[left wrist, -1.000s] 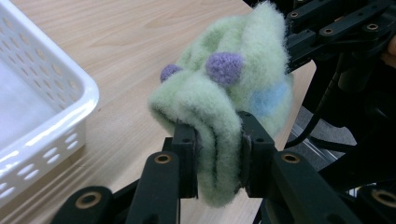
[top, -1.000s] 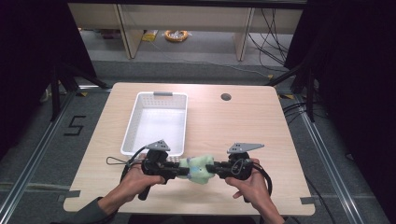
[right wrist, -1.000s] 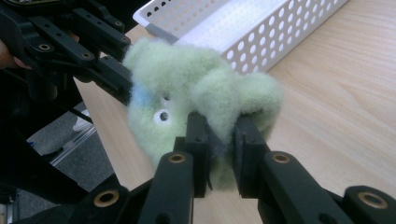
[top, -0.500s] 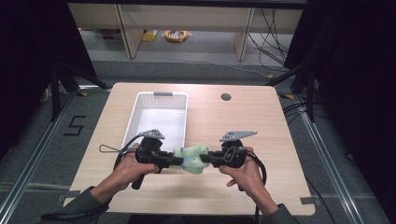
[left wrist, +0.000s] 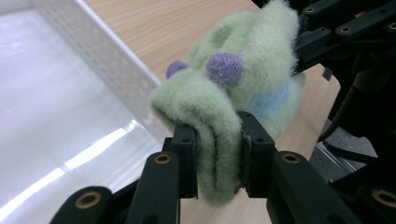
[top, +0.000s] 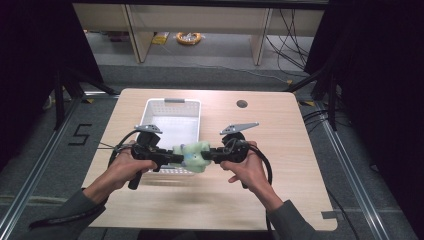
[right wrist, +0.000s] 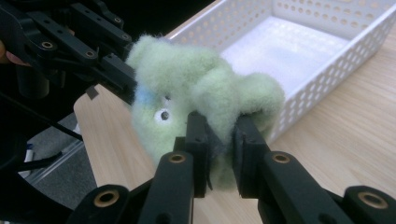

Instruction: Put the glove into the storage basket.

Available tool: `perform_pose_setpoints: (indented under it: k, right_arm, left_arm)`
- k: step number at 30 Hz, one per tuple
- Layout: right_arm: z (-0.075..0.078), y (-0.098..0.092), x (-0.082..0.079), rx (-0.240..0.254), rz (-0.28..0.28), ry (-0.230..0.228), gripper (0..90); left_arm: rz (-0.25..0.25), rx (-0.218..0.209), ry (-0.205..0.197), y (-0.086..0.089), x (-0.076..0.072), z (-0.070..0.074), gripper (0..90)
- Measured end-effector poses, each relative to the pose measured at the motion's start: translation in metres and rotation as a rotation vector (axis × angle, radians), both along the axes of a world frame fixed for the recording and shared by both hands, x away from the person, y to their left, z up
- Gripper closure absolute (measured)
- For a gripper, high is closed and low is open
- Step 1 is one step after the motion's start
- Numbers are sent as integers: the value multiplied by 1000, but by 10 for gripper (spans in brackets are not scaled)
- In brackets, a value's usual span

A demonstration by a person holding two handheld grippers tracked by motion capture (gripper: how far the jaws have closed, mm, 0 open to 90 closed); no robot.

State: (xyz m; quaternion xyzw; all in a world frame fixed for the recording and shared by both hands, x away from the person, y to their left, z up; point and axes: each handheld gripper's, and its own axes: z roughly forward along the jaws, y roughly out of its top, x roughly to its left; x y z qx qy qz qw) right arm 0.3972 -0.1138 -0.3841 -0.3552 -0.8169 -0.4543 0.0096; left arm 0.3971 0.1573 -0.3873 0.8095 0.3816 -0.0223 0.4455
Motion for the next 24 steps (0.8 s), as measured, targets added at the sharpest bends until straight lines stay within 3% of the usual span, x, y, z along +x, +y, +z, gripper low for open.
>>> perform_pose_setpoints:
  k: [5,11,19,24]
  right_arm:
    - [2,11,11,5,18,6,790]
    - [5,34,30,-19,17,14,790]
    - [-3,56,48,-33,17,49,790]
    - [-15,69,63,-55,3,70,790]
  left_arm:
    - [25,-12,10,14,7,3,715]
    - [63,11,34,32,21,4,715]
    - [102,34,60,48,35,-3,714]
    - [120,49,90,55,44,-12,714]
